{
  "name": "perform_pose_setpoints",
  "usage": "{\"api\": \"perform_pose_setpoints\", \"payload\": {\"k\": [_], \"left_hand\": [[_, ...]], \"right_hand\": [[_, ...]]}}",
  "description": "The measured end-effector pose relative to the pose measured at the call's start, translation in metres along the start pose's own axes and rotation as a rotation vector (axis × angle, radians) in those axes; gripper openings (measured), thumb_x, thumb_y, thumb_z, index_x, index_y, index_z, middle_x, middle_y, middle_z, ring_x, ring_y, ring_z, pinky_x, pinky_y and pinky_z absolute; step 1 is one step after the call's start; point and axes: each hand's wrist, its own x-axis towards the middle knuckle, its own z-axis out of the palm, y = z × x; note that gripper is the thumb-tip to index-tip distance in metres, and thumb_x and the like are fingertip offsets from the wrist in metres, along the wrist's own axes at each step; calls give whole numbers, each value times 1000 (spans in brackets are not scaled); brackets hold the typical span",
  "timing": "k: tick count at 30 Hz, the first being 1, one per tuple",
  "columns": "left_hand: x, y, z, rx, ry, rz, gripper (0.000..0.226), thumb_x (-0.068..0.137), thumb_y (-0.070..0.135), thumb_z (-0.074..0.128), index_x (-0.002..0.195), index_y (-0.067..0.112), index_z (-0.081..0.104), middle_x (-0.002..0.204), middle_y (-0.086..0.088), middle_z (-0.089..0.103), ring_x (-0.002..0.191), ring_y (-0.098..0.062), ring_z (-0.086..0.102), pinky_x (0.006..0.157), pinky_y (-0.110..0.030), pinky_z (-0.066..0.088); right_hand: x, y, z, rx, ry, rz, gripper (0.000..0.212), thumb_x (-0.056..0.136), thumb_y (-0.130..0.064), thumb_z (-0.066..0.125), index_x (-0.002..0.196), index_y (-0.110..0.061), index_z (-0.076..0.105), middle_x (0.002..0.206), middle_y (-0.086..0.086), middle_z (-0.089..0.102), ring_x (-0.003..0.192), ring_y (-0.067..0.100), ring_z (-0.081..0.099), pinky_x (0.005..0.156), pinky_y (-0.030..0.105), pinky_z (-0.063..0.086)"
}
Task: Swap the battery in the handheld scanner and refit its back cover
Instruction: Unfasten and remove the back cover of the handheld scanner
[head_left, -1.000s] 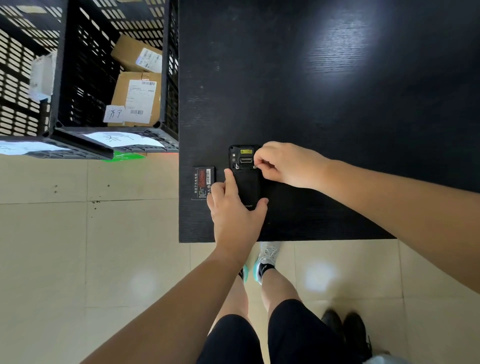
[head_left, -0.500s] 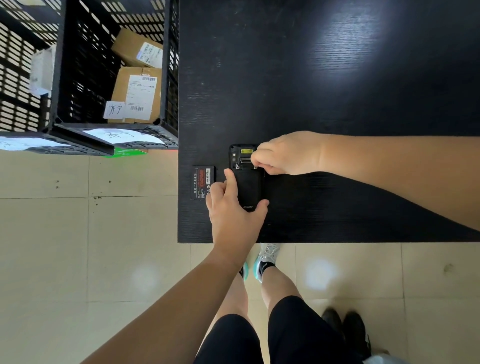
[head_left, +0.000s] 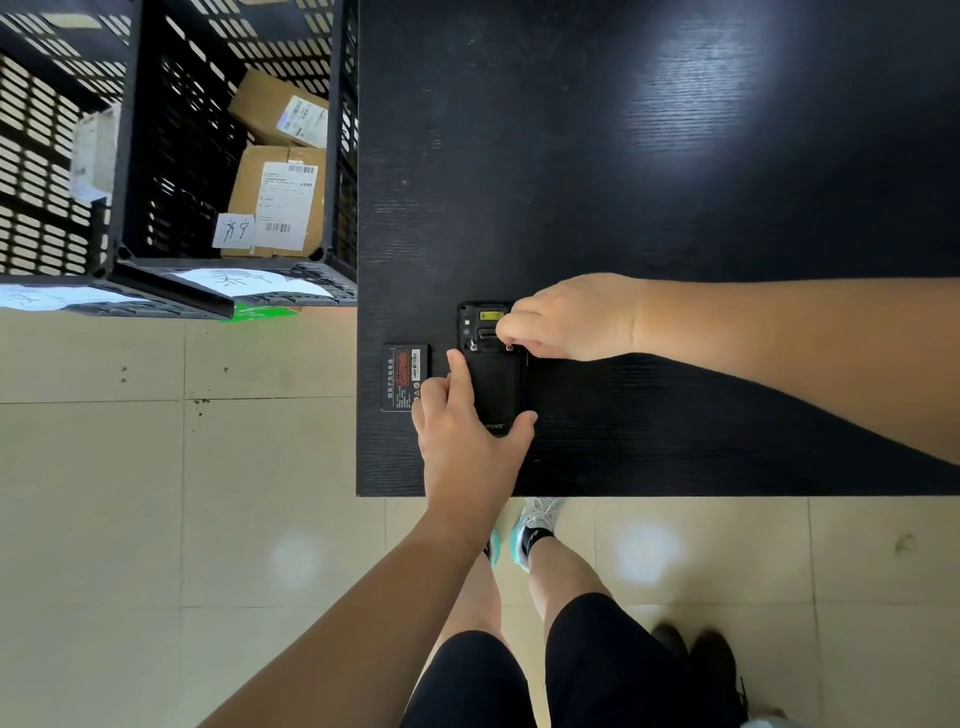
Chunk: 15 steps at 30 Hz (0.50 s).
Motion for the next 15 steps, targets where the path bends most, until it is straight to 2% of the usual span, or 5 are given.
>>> {"api": "perform_pose_setpoints", "payload": {"k": [3, 6, 9, 12, 15], "left_hand": [[0, 1, -3, -13, -14, -2, 100, 77, 51, 74, 155, 18, 20, 131, 1, 39, 122, -18, 34, 107, -37, 37], [0, 0, -7, -63, -47, -2, 98, 78, 49, 74, 155, 20, 20, 135, 2, 38, 126, -18, 32, 108, -37, 35], [2, -7, -13, -113, -102, 20, 94, 79, 41, 75, 154, 20, 22, 138, 0, 38, 129, -19, 34, 111, -42, 38], [3, -13, -20, -145, -150, 46, 92, 79, 28, 78, 153, 19, 24, 138, -1, 40, 128, -20, 40, 107, -43, 44], [2, -15, -23, -185, -168, 71, 88, 79, 19, 78, 152, 19, 28, 136, -1, 41, 125, -19, 45, 106, -38, 46]], "right_hand": [[-10, -13, 1, 135, 122, 91, 17, 101, -23, 42, 110, -20, 57, 103, -5, 60, 86, 19, 59, 69, 33, 47], [-20, -34, 13, 445, 292, 333, 13, 99, -22, 50, 106, -22, 61, 103, -5, 58, 86, 13, 56, 70, 29, 44], [-21, -60, 29, 715, 487, 505, 15, 94, -14, 60, 107, -20, 64, 107, -3, 56, 91, 12, 58, 79, 26, 49], [-16, -78, 32, 781, 493, 621, 22, 90, -24, 65, 112, -26, 64, 115, -6, 50, 102, 12, 55, 89, 29, 49], [-11, -89, 29, 788, 466, 717, 29, 87, -35, 67, 115, -29, 62, 118, -7, 45, 106, 15, 52, 91, 33, 50]]}}
